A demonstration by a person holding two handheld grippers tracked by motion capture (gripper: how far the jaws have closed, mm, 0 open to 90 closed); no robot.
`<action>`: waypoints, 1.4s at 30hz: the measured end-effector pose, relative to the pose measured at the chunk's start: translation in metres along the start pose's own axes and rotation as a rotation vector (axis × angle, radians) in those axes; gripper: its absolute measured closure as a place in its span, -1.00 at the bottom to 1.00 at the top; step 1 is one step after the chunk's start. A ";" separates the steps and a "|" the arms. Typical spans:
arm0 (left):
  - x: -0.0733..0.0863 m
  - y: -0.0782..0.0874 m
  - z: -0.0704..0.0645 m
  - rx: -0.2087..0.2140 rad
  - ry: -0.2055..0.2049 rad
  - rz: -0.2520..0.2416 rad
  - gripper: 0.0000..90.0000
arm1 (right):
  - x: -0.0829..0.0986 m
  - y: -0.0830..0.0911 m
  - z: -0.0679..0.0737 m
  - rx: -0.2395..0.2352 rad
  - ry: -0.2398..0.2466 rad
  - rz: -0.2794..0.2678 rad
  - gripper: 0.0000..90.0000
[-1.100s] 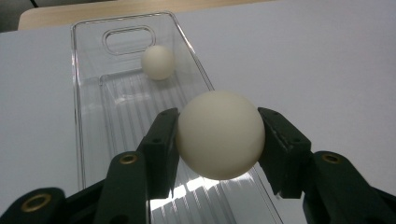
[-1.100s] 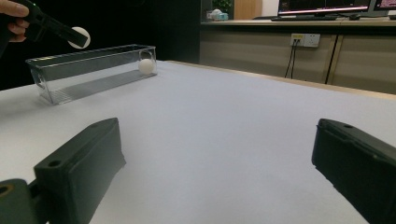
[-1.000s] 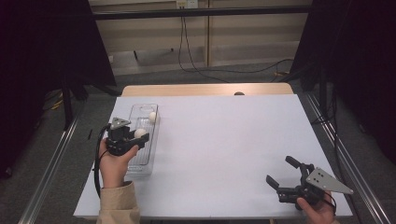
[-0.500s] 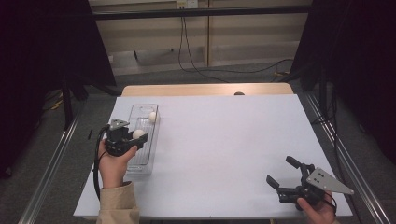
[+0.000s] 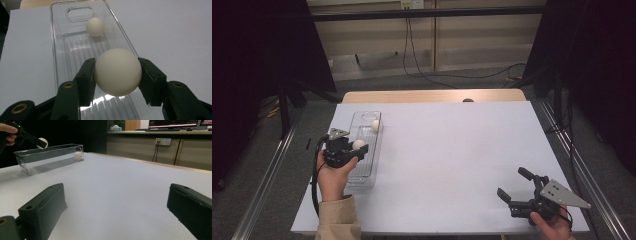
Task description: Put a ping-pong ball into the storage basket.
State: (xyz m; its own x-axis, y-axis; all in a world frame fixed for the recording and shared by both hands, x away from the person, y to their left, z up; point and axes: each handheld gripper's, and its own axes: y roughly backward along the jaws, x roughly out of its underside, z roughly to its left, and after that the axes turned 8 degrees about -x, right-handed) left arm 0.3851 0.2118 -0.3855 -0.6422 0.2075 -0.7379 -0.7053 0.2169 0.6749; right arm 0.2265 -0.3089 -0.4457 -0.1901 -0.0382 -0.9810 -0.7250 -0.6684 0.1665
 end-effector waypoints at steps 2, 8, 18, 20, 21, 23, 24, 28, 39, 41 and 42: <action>0.000 0.000 0.000 -0.003 -0.001 -0.001 0.14 | 0.000 0.000 0.000 0.001 0.000 0.000 -0.97; 0.002 -0.002 0.002 -0.007 0.006 0.003 0.13 | 0.000 0.000 0.000 0.001 -0.001 -0.001 -0.97; 0.004 -0.004 0.002 -0.014 0.003 0.013 0.13 | 0.000 0.000 0.000 0.002 0.000 -0.001 -0.97; 0.004 -0.004 0.002 -0.014 0.003 0.014 0.13 | 0.000 0.000 0.000 0.002 0.000 -0.001 -0.97; 0.004 -0.004 0.002 -0.014 0.001 0.015 0.13 | 0.000 0.000 0.000 0.002 0.000 -0.001 -0.97; 0.004 -0.005 0.002 -0.016 0.003 0.014 0.13 | 0.000 0.000 0.000 0.001 0.000 -0.001 -0.97; 0.004 -0.005 0.003 -0.015 0.000 0.015 0.13 | 0.000 0.000 0.000 0.001 0.001 -0.001 -0.97; 0.005 -0.006 0.002 -0.017 0.003 0.023 0.13 | 0.000 0.000 0.000 0.002 0.001 -0.001 -0.97; 0.006 -0.009 0.001 -0.019 -0.007 0.033 0.13 | 0.000 0.000 0.000 0.001 0.003 -0.002 -0.97; 0.006 -0.009 0.002 -0.020 -0.008 0.034 0.13 | 0.000 0.000 0.000 0.001 0.003 -0.002 -0.97; 0.006 -0.009 0.001 -0.020 -0.008 0.033 0.13 | -0.001 0.000 0.000 0.000 0.003 -0.002 -0.97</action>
State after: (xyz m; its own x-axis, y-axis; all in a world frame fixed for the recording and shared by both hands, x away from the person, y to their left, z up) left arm 0.3878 0.2123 -0.3957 -0.6630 0.2222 -0.7149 -0.6894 0.1909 0.6988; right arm 0.2269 -0.3086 -0.4453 -0.1863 -0.0388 -0.9817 -0.7257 -0.6682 0.1641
